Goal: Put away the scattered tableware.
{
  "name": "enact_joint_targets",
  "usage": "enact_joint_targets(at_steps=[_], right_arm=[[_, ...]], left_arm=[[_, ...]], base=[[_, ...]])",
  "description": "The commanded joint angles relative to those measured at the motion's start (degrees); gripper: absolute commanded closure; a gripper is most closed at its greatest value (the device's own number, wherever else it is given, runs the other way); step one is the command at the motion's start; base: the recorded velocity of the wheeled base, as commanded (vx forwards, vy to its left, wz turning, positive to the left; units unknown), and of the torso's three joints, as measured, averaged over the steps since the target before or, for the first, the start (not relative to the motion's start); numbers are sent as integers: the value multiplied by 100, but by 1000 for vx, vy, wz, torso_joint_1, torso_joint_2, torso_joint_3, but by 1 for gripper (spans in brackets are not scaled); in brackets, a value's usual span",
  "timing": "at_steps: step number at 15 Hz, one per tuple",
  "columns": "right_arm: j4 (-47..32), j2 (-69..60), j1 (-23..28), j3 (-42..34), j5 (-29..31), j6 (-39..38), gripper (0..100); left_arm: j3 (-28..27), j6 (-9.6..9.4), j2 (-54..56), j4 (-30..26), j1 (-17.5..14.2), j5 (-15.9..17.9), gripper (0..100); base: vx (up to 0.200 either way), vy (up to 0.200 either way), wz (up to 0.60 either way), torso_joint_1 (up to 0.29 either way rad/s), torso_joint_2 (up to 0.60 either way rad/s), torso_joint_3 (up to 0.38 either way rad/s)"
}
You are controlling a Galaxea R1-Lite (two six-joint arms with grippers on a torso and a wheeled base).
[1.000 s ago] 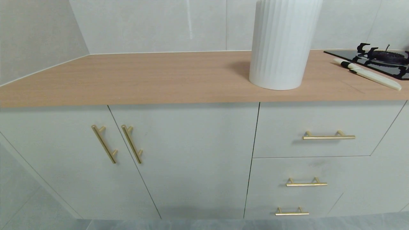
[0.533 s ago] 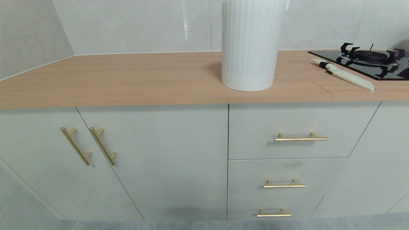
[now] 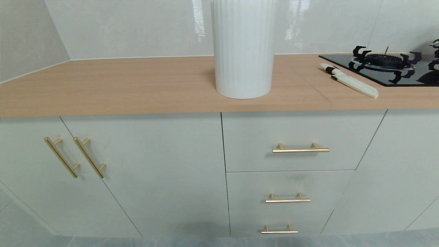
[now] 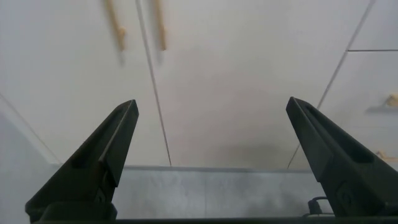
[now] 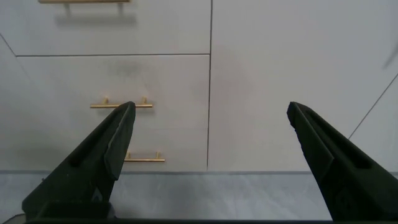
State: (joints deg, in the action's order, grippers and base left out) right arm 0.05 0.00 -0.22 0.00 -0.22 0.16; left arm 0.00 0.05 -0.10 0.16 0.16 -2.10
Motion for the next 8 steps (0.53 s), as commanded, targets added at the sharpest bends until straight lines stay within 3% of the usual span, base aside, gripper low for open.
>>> enact_joint_targets(at_steps=[1,3,8], right_arm=[[4,9,-4,0,-4,2,0],[4,9,-4,0,-4,2,0],[4,9,-4,0,-4,2,0]], left_arm=[[0,-5,1,2,2,-1,0],[0,4,1,2,2,-1,0],[0,4,1,2,2,-1,0]], base=[[200,0,0,7,7,2],[200,0,0,-7,2,5],[0,0,0,0,0,0]])
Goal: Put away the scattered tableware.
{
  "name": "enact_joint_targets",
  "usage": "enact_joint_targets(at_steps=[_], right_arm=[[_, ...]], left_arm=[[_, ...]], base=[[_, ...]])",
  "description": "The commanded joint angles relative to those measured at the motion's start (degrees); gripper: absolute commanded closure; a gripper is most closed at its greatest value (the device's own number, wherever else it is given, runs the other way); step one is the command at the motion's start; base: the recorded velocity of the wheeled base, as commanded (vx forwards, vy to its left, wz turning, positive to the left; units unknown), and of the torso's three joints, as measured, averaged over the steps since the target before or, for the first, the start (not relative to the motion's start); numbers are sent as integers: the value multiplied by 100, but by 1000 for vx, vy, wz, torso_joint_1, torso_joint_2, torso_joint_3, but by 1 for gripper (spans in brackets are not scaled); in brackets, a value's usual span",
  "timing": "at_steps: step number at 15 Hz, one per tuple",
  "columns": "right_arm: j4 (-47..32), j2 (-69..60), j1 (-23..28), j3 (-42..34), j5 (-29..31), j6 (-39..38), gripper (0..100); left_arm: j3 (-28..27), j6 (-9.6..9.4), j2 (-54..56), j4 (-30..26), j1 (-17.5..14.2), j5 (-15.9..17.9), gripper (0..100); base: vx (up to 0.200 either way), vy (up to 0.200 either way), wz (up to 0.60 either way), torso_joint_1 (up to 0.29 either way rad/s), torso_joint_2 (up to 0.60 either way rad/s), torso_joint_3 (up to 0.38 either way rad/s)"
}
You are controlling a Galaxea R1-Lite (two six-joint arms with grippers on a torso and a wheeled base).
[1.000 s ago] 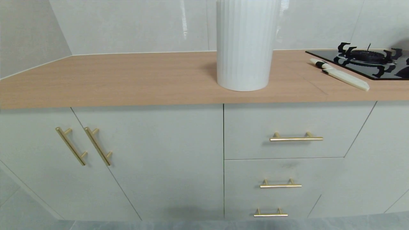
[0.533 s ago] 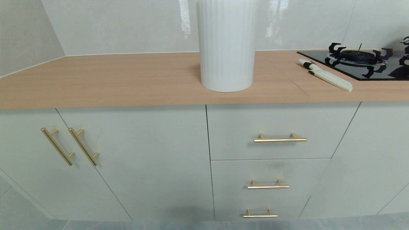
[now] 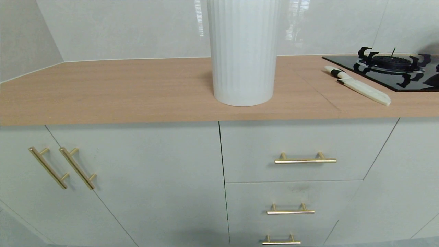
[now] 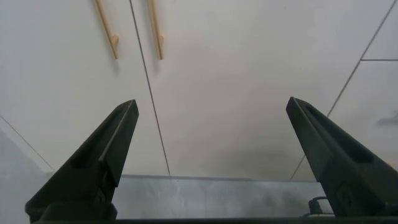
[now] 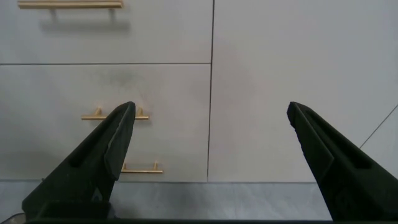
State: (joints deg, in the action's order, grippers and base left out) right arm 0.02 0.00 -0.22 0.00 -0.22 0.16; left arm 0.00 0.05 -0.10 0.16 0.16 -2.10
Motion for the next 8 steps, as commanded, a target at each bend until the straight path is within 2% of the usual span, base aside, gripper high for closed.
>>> enact_joint_targets(at_steps=[1,7,8], right_arm=[[6,9,-4,0,-4,2,0],[-2,9,-4,9,-4,11,0],[6,9,-4,0,-13,19,0]], left_arm=[[0,4,1,2,2,-1,0],[0,4,1,2,2,-1,0],[0,4,1,2,2,-1,0]], base=[[0,0,0,0,0,0],[0,0,0,0,0,0],[0,0,0,66,-222,-163]])
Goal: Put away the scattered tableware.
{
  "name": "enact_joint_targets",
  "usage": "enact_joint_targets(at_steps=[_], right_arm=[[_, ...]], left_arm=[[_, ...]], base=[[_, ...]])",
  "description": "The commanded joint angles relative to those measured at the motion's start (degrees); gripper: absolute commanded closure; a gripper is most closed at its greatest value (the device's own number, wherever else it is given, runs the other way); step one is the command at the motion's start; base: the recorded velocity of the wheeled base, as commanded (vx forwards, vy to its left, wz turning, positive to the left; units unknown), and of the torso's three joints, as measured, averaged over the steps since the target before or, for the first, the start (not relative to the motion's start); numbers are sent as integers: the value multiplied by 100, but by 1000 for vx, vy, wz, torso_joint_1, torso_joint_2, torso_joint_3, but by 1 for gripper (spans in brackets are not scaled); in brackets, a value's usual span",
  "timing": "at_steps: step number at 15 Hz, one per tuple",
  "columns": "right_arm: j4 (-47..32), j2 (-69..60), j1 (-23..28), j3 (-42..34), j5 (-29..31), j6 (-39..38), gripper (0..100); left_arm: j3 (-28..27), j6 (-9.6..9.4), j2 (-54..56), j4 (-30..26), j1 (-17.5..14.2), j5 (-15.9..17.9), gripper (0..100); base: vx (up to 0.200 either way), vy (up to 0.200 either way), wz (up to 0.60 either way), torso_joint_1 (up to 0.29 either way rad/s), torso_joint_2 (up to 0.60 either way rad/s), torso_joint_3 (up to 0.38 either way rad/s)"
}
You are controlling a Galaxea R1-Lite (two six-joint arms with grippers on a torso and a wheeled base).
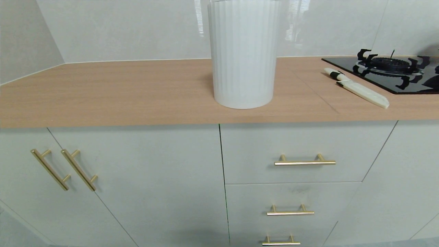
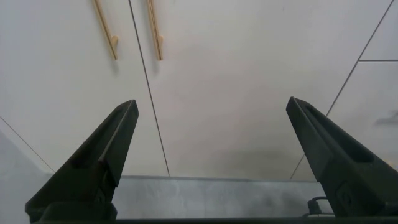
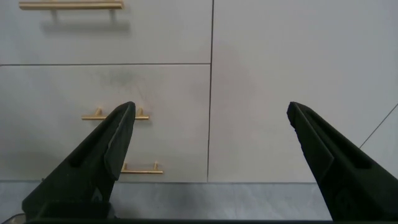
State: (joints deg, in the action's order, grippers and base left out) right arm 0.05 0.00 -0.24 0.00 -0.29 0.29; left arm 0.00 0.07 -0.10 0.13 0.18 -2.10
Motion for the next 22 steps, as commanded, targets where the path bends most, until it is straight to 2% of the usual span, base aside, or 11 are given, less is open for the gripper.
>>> enact_joint_targets(at_steps=[1,7,22], right_arm=[[-5,9,-2,0,-15,6,0],[4,9,-2,0,-15,15,0],[-5,9,-2,0,-15,15,0]], left_arm=[[0,1,1,4,-1,-1,0],[0,1,1,4,-1,-1,0],[0,1,1,4,-1,-1,0]], base=[[0,0,0,100,-315,-227],[0,0,0,112,-415,-264],[0,0,0,235,-488,-275]])
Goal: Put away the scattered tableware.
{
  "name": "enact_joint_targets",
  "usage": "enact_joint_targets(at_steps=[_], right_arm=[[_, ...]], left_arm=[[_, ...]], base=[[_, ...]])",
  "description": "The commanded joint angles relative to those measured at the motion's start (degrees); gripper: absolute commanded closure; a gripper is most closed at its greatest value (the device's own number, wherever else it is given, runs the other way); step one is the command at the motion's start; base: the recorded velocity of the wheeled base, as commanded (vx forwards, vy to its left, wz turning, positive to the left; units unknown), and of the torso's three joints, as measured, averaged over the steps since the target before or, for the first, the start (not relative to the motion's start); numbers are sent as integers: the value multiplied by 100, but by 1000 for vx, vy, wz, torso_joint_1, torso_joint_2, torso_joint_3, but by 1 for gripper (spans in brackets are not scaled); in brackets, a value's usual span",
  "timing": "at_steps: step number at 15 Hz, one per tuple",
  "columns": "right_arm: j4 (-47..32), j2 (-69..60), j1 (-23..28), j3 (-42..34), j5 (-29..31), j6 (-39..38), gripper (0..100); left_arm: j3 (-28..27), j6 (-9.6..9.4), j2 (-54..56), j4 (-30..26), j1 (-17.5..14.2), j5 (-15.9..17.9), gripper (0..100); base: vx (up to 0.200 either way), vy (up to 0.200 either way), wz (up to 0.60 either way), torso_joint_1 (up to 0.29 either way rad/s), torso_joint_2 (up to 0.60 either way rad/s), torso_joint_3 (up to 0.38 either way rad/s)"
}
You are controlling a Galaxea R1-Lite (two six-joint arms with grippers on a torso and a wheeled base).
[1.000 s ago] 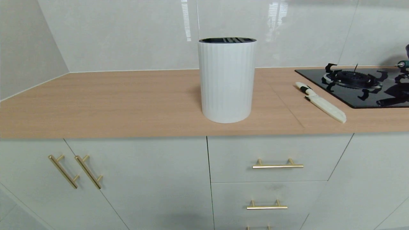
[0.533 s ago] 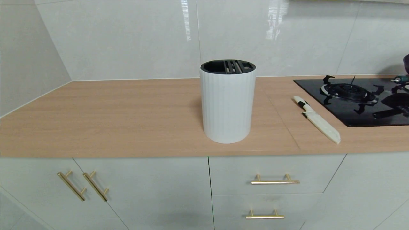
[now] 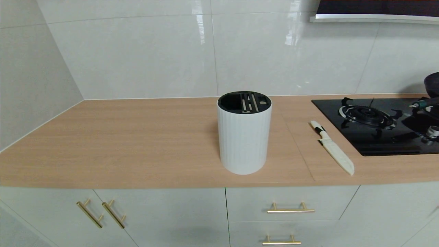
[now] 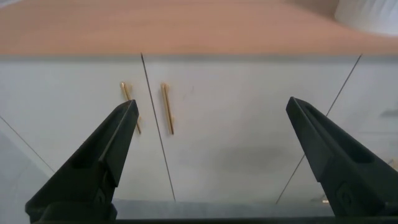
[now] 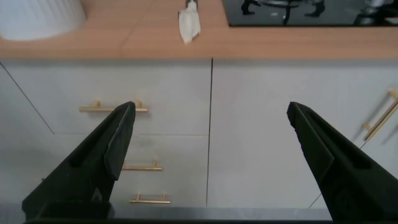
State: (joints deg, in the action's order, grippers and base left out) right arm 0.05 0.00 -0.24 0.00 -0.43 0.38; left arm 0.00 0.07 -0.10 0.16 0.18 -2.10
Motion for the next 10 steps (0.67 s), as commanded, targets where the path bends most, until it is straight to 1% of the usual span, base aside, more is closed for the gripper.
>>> enact_joint_targets(at_steps=[1,10], right_arm=[[4,9,-2,0,-1,6,0],[4,9,-2,0,-1,-3,0]], left_arm=[[0,1,1,2,-1,-1,0],[0,1,1,2,-1,-1,0]], base=[[0,0,0,251,-520,-281],[0,0,0,276,-573,-299]])
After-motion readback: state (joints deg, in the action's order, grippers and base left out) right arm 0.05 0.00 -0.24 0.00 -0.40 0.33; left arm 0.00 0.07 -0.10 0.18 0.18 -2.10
